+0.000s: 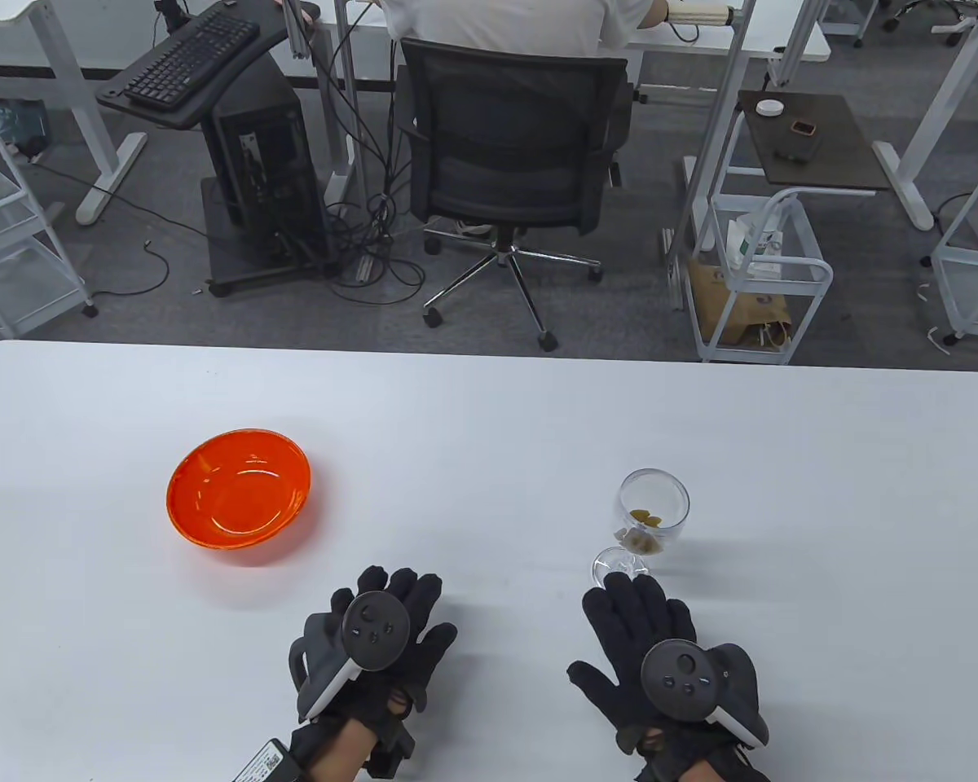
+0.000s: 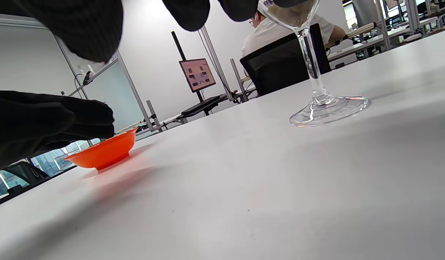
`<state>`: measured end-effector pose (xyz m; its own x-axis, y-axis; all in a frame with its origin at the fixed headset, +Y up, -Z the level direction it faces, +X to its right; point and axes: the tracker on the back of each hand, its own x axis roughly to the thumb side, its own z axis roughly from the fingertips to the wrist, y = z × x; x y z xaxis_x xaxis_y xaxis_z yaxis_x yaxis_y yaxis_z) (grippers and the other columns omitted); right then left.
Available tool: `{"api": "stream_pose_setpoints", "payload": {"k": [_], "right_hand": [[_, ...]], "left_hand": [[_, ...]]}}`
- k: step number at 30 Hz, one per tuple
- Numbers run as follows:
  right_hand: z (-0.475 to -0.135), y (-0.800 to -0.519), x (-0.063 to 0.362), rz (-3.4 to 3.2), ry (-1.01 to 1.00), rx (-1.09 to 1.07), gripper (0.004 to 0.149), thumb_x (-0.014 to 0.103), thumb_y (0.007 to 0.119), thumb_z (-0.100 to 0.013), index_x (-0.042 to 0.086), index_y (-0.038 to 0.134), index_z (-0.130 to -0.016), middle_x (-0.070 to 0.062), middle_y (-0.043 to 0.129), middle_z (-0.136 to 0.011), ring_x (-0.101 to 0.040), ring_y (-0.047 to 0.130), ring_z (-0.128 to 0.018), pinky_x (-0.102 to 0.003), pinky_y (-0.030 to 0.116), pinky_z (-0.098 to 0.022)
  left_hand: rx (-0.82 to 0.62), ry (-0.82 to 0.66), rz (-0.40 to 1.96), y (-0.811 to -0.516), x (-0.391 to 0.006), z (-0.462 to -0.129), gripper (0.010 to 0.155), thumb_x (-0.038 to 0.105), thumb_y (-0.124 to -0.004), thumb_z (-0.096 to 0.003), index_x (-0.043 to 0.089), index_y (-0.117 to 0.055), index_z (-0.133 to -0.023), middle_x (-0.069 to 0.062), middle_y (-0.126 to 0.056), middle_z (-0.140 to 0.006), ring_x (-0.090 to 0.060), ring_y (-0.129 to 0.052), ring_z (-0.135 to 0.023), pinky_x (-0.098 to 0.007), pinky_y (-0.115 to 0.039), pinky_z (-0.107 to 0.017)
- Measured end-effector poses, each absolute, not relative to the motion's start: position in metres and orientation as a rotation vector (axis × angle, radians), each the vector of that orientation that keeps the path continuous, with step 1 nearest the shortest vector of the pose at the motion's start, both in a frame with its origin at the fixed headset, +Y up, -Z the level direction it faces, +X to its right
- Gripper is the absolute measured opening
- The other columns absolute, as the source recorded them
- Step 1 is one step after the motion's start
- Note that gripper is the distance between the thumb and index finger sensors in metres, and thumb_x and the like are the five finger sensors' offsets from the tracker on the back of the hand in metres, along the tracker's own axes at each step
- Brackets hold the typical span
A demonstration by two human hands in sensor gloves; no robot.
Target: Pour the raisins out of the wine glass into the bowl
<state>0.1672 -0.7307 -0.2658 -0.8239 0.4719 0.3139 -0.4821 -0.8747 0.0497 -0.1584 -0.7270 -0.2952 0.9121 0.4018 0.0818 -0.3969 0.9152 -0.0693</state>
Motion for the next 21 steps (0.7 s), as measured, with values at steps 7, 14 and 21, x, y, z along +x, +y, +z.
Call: {"api": "stream_pose_setpoints", "payload": {"k": [7,14,21], "right_hand": [[-0.268,-0.732,0.177,2.589,-0.066,0.372,0.076,0.053,0.076,-0.051,0.017,0.044,-0.110,-0.020,0.032,-0.120,-0.059,0.027,-0.105,-0.073,0.020,-0.073],[-0.271,-0.736,0.187,2.550,-0.071,0.279,0.074,0.052,0.076,-0.052,0.016,0.046,-0.109,-0.022,0.040,-0.119,-0.061,0.035,-0.103,-0.073,0.023,-0.073],[-0.275,-0.743,0.199,2.497,-0.079,0.154,0.074,0.052,0.077,-0.052,0.014,0.049,-0.108,-0.023,0.044,-0.117,-0.061,0.041,-0.102,-0.074,0.027,-0.072]], "left_hand": [[-0.053,-0.107,0.437,-0.729,-0.156,-0.295,0.069,0.059,-0.078,-0.0410,0.035,-0.067,-0.105,-0.005,-0.066,-0.118,-0.038,-0.045,-0.111,-0.062,-0.030,-0.076],[-0.048,-0.109,0.471,-0.730,-0.157,-0.296,0.070,0.059,-0.078,-0.0409,0.034,-0.065,-0.105,-0.006,-0.066,-0.117,-0.038,-0.046,-0.111,-0.062,-0.031,-0.076],[-0.050,-0.097,0.498,-0.732,-0.160,-0.297,0.070,0.059,-0.078,-0.0409,0.033,-0.066,-0.105,-0.006,-0.068,-0.116,-0.038,-0.048,-0.111,-0.062,-0.032,-0.076]]}}
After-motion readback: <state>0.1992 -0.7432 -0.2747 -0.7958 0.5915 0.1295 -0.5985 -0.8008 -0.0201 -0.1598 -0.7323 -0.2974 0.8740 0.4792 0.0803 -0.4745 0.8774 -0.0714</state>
